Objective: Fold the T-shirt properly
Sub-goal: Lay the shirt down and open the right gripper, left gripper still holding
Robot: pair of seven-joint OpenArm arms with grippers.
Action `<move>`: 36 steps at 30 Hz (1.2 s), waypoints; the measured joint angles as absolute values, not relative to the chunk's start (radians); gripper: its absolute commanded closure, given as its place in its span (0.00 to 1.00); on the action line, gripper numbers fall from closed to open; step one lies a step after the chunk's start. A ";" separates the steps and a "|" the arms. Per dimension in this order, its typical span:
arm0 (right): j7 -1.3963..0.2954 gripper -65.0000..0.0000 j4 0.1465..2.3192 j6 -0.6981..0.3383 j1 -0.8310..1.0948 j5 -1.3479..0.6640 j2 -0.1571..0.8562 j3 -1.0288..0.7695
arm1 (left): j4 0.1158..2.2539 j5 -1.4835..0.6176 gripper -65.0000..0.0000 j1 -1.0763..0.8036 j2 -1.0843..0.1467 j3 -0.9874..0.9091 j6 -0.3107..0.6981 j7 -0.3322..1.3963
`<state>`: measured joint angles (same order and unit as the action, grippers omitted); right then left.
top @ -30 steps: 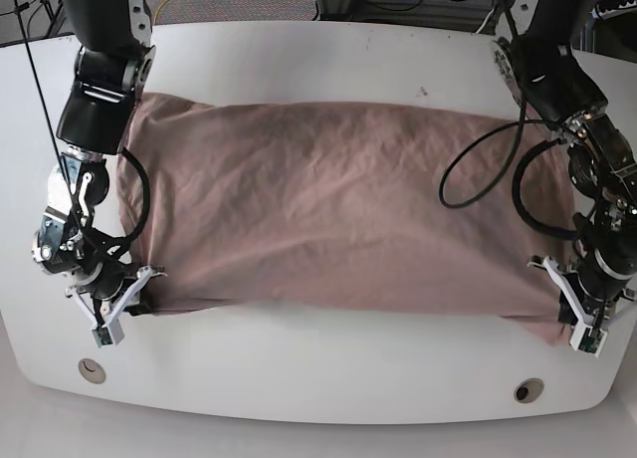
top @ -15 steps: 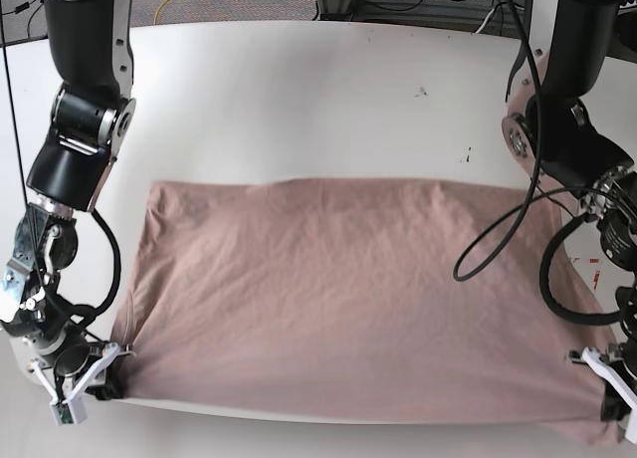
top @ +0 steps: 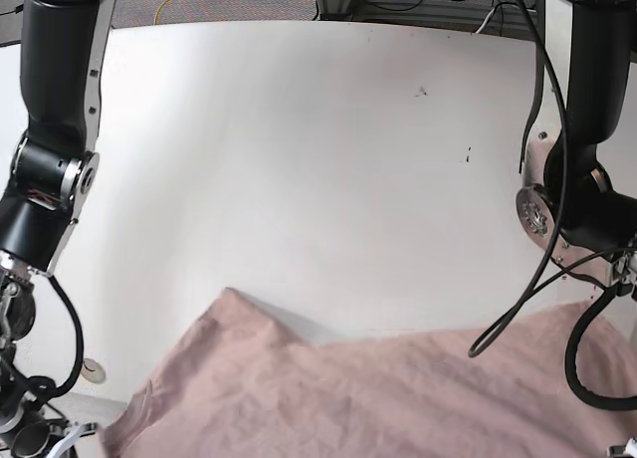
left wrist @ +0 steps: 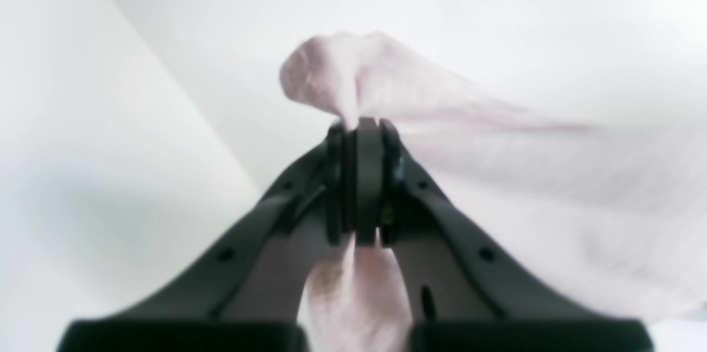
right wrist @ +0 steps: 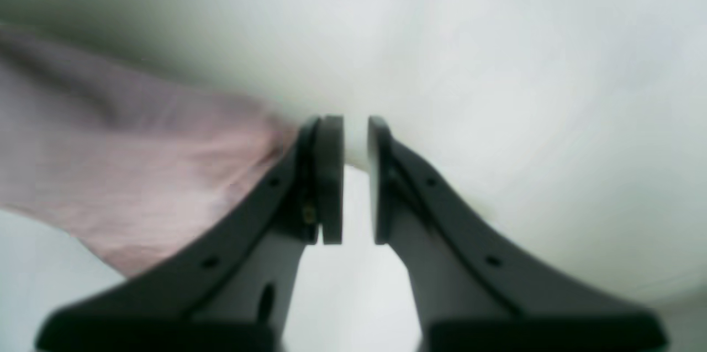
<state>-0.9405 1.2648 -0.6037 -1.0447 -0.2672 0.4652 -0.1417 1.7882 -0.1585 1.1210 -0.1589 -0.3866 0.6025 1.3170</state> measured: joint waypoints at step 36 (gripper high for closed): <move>-1.083 0.89 1.496 -0.672 -0.668 -0.263 0.443 -0.289 | 1.854 -0.289 1.00 0.758 -0.107 -0.332 0.602 1.388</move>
<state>-1.0832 1.4963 -0.6716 -0.6682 -0.2634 0.4435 -0.2890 1.8542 -0.2893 0.7578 -0.1074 -0.3321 0.6022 1.3876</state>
